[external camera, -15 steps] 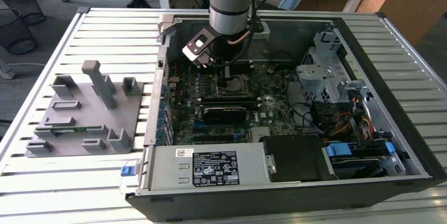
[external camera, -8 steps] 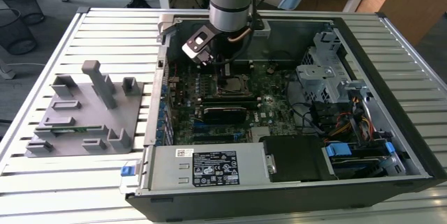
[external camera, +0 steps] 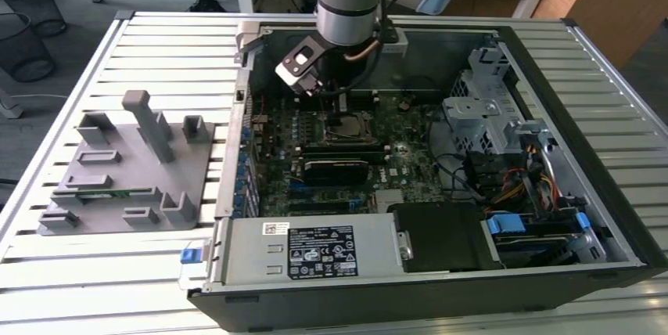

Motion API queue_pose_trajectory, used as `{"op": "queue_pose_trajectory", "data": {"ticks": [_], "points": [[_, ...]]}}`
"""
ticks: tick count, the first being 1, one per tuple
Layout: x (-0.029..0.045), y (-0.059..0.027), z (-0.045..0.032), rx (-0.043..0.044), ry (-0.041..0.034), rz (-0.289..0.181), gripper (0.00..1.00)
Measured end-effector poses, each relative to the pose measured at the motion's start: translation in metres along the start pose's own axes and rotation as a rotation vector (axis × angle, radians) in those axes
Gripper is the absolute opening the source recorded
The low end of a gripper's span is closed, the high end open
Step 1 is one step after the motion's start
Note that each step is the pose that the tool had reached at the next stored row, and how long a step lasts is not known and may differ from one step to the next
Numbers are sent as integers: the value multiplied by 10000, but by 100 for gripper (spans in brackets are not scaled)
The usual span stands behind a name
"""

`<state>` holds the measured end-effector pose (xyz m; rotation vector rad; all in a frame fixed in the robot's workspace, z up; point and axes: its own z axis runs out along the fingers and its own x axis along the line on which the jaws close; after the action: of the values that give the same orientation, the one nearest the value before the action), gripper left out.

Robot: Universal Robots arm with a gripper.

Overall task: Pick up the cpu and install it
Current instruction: 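Close the cpu cover, then install the first cpu locking lever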

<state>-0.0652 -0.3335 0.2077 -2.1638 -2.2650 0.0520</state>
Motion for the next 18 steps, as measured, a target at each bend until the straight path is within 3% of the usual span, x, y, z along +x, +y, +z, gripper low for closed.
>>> {"op": "queue_pose_trajectory", "data": {"ticks": [14,18], "points": [[-10,188,-6,207,10,-3,12],[-11,211,-6,222,10,-3,12]]}}
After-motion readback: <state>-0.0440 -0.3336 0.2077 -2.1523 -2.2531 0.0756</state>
